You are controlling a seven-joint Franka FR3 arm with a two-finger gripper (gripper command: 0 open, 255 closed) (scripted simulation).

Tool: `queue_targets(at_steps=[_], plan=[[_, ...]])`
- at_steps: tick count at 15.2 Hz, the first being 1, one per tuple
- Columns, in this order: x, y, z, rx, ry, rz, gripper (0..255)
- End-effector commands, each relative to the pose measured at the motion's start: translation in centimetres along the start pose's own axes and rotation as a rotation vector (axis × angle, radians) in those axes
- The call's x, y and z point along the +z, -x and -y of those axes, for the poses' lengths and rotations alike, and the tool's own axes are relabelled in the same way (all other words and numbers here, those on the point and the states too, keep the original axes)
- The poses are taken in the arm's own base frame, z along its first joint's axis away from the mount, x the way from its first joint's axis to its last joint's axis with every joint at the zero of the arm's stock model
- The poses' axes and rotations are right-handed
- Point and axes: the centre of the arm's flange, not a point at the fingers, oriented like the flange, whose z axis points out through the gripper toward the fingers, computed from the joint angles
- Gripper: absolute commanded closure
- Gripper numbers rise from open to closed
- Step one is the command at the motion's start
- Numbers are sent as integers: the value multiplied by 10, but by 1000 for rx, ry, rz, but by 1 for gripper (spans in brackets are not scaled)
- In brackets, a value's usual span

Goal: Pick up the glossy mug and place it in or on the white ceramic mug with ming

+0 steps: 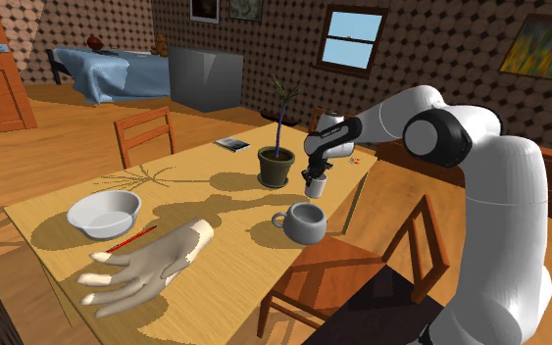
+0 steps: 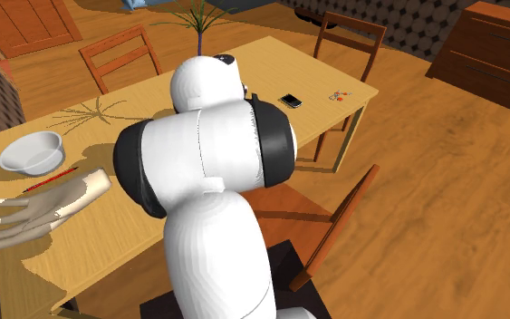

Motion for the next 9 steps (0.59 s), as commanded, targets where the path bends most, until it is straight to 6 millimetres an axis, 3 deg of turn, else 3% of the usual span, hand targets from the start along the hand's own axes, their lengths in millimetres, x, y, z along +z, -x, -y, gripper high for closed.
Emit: queue_targets(at_steps=[1,9], plan=[[-10,-1,-1,0,0,0,255],[-52,-7,-4,0,0,0,255]])
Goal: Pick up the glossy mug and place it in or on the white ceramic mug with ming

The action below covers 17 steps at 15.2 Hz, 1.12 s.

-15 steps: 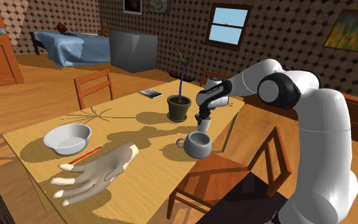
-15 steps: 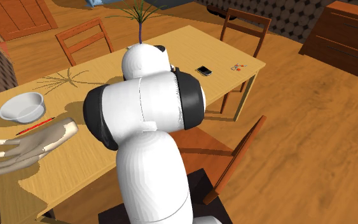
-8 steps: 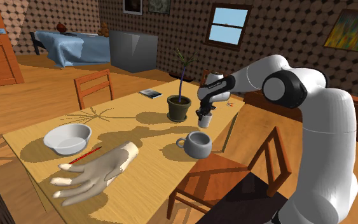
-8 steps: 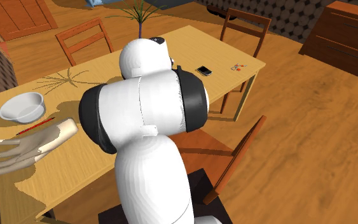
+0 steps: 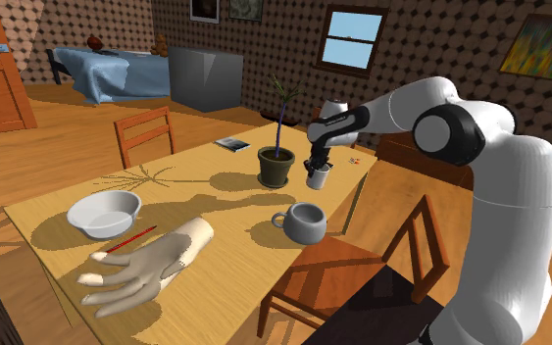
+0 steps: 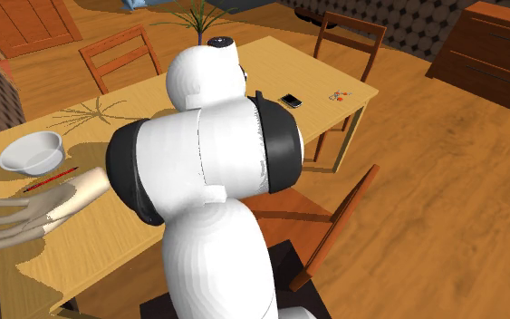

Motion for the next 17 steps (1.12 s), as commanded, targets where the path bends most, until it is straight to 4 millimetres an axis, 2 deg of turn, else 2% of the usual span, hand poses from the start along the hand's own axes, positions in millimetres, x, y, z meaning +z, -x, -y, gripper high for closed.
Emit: queue_targets(at_steps=[1,17], plan=[[-10,-1,-1,0,0,0,255],[-90,-14,-7,0,0,0,255]])
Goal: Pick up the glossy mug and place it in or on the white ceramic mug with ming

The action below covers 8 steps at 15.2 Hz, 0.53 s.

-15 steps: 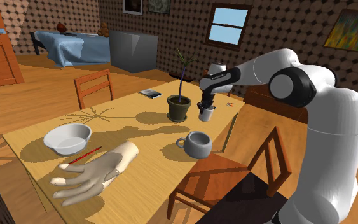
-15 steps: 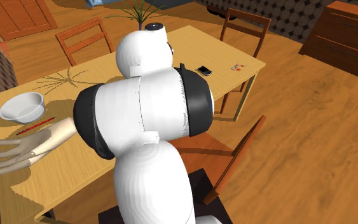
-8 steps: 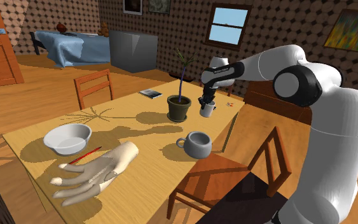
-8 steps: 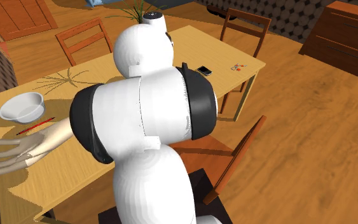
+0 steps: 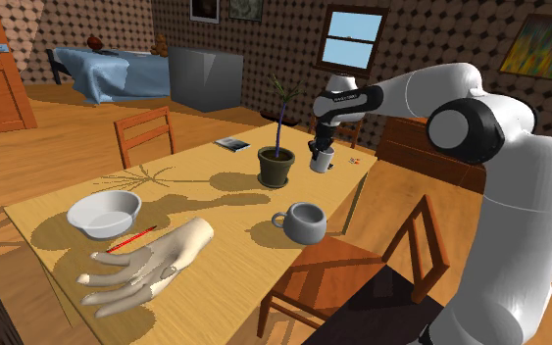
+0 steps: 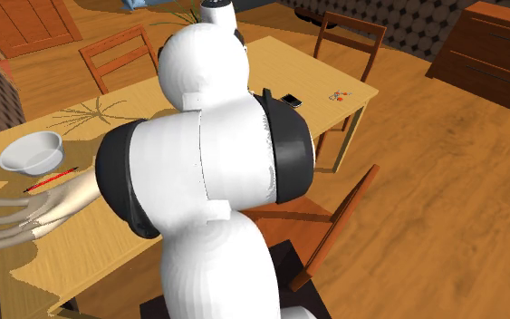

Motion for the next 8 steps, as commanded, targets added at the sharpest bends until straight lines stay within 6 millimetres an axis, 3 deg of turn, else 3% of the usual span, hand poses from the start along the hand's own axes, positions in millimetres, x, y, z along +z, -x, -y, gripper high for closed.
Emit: queue_targets(at_steps=[1,8], plan=[[-7,5,10,0,0,0,255],[-30,53,86,0,0,0,255]])
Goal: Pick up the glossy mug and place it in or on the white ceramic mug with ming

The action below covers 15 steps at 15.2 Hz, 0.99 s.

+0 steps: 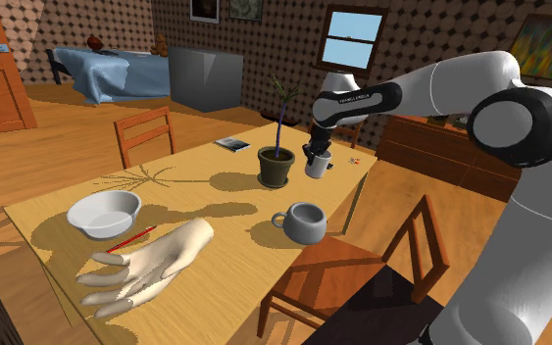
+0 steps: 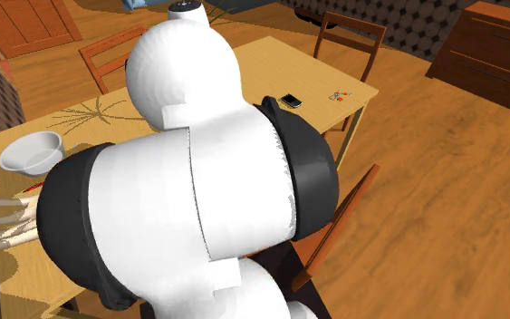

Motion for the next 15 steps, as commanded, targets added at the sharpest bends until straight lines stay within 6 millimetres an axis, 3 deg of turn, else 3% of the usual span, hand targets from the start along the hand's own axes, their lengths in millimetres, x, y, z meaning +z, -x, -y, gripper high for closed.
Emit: queue_targets(at_steps=[1,10,15], plan=[[-6,17,23,1,0,0,255],[-35,78,121,1,0,0,255],[-9,82,122,1,0,0,255]])
